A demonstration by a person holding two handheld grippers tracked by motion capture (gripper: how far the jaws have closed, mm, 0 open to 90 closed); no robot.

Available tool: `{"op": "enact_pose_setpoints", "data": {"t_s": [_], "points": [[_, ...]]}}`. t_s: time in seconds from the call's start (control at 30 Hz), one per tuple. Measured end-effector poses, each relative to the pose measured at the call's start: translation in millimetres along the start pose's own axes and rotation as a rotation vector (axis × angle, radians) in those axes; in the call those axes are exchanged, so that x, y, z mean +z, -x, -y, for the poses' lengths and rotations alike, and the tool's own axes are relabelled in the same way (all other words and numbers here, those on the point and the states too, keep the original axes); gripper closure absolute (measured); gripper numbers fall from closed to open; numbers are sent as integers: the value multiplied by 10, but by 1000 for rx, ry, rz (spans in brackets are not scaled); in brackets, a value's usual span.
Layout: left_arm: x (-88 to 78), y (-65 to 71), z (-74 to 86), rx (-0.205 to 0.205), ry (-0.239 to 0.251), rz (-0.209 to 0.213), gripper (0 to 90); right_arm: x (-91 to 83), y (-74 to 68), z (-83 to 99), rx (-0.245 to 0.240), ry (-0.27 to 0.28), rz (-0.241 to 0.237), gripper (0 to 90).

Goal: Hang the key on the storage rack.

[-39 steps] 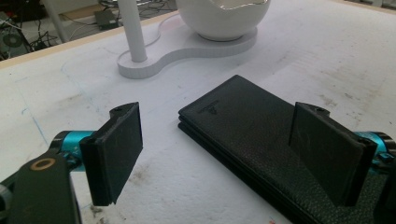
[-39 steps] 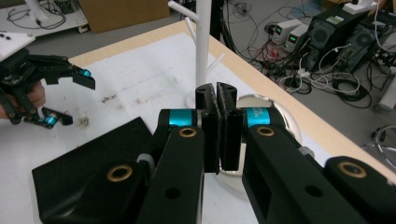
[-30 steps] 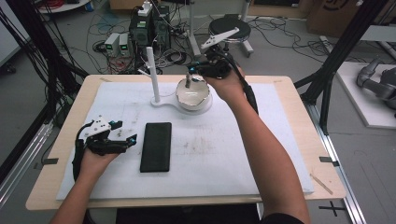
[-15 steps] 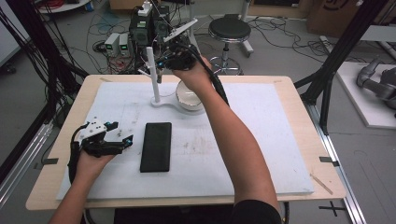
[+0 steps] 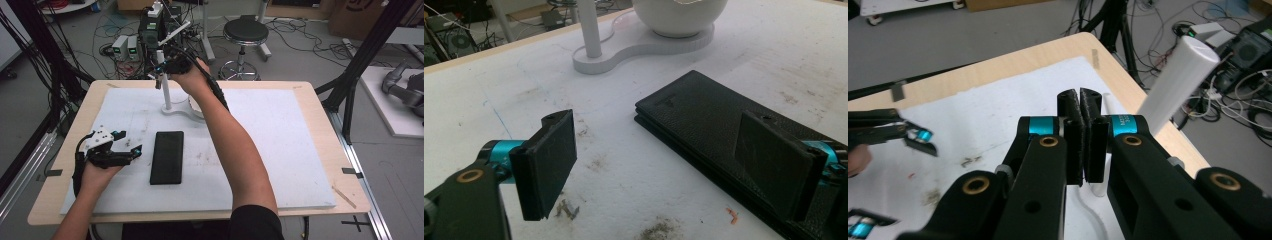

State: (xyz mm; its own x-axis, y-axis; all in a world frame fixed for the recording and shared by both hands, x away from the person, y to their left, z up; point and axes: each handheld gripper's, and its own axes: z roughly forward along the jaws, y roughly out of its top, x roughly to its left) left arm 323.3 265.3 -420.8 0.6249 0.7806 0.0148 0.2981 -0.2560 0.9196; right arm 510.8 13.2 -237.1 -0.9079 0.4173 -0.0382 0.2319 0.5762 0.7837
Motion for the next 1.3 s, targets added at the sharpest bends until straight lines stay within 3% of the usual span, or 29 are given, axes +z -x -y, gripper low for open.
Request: {"op": "enact_pose_setpoints", "data": {"t_s": [0.57, 0.6, 0.63, 0.73, 0.9, 1.13, 1.2, 1.27, 1.3], "points": [[2, 7, 5, 5, -8, 4, 175, 120, 186, 85, 91, -9, 30, 886], [-1, 5, 15, 7, -11, 4, 175, 110, 205, 92, 109, 8, 30, 806], [-1, 5, 15, 7, -11, 4, 175, 110, 205, 92, 109, 8, 30, 806], [2, -12, 25, 2, -14, 5, 175, 33, 207, 99, 109, 16, 81, 670], [26, 1, 22, 4, -15, 14, 175, -173, 155, 179, 83, 33, 119, 552], [25, 33, 7, 12, -2, 33, 175, -511, 3, 329, 69, 73, 129, 490], [31, 41, -4, 16, 0, 36, 175, -679, -81, 481, 65, 89, 134, 448], [37, 49, -7, 12, 1, 41, 175, -734, -103, 541, 70, 90, 133, 432], [43, 54, -12, 14, 1, 42, 175, -850, -141, 666, 69, 91, 156, 392]]}}
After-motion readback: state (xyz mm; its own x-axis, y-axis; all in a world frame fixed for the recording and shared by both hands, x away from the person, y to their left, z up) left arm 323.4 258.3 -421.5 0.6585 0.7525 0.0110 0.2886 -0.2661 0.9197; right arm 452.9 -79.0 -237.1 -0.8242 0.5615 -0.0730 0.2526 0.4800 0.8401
